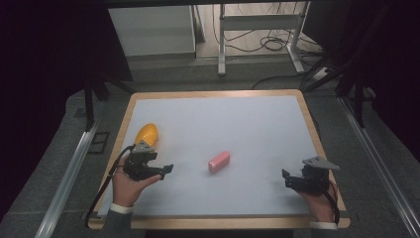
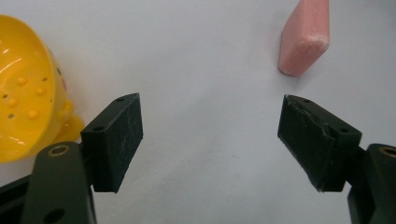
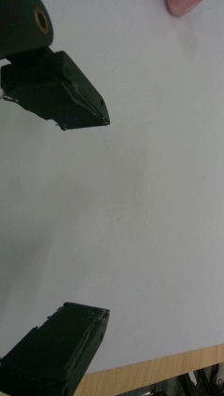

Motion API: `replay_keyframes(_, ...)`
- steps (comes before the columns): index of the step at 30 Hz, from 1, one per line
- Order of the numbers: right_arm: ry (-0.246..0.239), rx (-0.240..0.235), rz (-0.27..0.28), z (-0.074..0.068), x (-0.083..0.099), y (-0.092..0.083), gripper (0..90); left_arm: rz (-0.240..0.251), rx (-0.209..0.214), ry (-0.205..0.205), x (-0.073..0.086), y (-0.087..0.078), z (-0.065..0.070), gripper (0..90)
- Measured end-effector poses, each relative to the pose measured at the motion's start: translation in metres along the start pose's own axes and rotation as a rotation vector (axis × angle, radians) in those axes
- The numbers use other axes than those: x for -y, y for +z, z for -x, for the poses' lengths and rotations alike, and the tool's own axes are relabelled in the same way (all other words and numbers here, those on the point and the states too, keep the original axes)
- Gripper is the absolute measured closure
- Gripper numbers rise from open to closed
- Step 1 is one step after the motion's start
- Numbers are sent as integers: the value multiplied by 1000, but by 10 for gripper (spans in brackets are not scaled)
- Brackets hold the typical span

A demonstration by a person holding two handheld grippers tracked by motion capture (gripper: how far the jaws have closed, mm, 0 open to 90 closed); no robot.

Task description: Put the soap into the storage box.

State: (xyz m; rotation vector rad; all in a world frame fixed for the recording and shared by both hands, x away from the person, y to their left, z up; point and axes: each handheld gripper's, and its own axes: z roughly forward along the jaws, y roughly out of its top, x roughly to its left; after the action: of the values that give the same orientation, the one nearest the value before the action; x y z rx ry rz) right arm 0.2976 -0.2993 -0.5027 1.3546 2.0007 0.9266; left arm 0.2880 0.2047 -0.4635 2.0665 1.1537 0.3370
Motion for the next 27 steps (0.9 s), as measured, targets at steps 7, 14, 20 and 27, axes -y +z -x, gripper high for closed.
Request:
replay_keyframes(7, 8, -14, 17, 1, -1, -3, 69, -7, 6, 18, -6, 4, 6, 221)
replay_keyframes(14, 13, -5, 17, 2, 0, -3, 69, -19, 6, 32, -11, 7, 8, 220)
replay_keyframes(20, 7, -5, 11, 1, 0, -2, 70, -35, 10, 62, -18, 11, 15, 220)
replay_keyframes(27, 8, -2, 10, 3, 1, -2, 72, -22, 6, 79, -27, 14, 20, 226)
